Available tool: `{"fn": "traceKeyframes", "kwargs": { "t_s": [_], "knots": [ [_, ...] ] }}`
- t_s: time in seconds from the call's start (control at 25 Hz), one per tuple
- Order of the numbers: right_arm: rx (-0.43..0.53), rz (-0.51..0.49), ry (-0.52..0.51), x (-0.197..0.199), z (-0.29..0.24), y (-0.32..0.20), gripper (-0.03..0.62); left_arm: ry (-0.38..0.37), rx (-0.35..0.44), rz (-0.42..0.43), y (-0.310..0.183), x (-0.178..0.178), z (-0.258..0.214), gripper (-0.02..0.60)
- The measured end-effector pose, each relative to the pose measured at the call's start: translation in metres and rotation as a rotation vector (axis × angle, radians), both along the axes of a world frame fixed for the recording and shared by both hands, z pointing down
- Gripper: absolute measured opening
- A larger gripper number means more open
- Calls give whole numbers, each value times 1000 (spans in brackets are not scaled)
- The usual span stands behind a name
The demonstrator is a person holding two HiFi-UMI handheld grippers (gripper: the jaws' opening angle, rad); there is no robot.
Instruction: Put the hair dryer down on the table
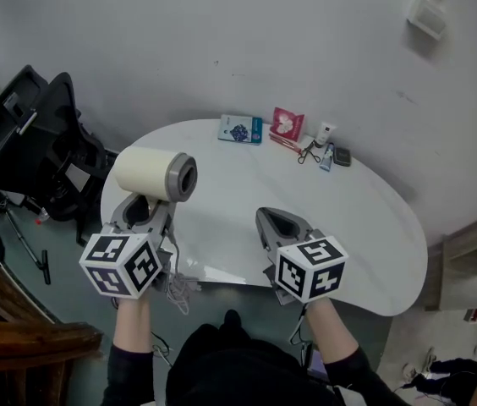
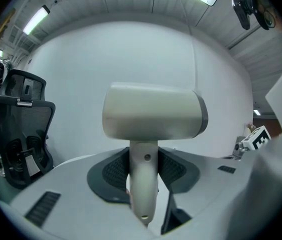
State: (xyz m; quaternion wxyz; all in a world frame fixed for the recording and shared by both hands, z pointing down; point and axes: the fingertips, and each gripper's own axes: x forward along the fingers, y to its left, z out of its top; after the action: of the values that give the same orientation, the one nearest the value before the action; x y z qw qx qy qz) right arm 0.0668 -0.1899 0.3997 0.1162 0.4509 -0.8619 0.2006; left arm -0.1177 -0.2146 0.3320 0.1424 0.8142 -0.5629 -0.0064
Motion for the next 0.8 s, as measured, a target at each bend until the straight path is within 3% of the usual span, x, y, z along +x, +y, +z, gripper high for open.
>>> {"fn": "traceKeyframes", "kwargs": {
  "t_s": [0.36,0.8],
  "knots": [
    [-15,69,-7,21,7,-14,5,-59,-52,88,-40,29,12,167],
    [-37,177,-5,43,11,-54,5,-102,-186,203,-97,64,61,167]
  ]
}}
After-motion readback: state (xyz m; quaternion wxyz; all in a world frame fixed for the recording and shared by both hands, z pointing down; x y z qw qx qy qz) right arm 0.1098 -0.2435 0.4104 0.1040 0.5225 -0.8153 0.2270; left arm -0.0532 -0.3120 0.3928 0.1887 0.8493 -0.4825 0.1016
